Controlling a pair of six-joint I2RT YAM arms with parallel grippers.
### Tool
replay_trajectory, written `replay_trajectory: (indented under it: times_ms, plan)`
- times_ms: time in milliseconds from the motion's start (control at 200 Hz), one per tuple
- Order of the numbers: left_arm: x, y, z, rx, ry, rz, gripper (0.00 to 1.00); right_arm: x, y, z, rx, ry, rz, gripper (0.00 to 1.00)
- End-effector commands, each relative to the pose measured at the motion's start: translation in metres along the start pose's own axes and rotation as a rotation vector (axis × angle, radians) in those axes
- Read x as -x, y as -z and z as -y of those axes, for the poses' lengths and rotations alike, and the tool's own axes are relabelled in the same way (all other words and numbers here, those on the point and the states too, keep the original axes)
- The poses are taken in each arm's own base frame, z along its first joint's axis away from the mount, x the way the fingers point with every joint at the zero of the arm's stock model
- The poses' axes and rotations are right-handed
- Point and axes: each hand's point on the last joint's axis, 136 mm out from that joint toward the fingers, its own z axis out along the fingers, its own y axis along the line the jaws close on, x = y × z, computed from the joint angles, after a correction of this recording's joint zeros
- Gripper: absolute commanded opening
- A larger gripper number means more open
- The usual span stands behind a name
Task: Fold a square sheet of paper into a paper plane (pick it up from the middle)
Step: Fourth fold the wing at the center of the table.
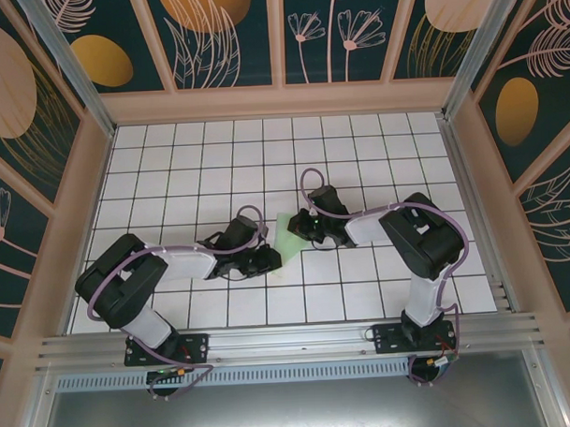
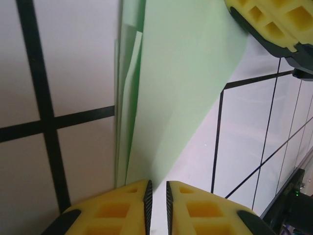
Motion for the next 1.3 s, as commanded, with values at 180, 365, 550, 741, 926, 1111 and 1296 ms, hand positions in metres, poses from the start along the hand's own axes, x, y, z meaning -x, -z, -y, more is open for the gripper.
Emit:
replay_trajectory:
  times_ms: [180, 365, 550, 741, 926, 1111, 1296]
  plan:
    - [-0.023, 0.010, -0.050, 0.168, -0.002, -0.031, 0.19, -0.023, -0.004, 0.055, -0.176, -0.049, -0.036, 0.09]
    - [-0.034, 0.017, -0.052, 0.148, -0.019, -0.053, 0.17, -0.023, -0.004, 0.056, -0.178, -0.055, -0.035, 0.09]
    - [-0.026, 0.031, -0.019, 0.048, -0.067, -0.016, 0.18, -0.025, -0.005, 0.056, -0.180, -0.054, -0.040, 0.10]
    - [0.004, 0.044, 0.022, -0.028, -0.097, 0.088, 0.19, -0.029, -0.007, 0.059, -0.185, -0.059, -0.045, 0.10]
    - [0.012, 0.030, 0.045, -0.105, -0.114, 0.040, 0.20, -0.030, -0.008, 0.060, -0.188, -0.061, -0.049, 0.10]
    - [0.000, 0.009, 0.020, -0.054, -0.071, -0.029, 0.21, -0.030, -0.008, 0.060, -0.190, -0.059, -0.050, 0.10]
    - [-0.020, 0.003, -0.021, 0.041, -0.024, -0.061, 0.21, -0.031, -0.007, 0.061, -0.196, -0.056, -0.050, 0.10]
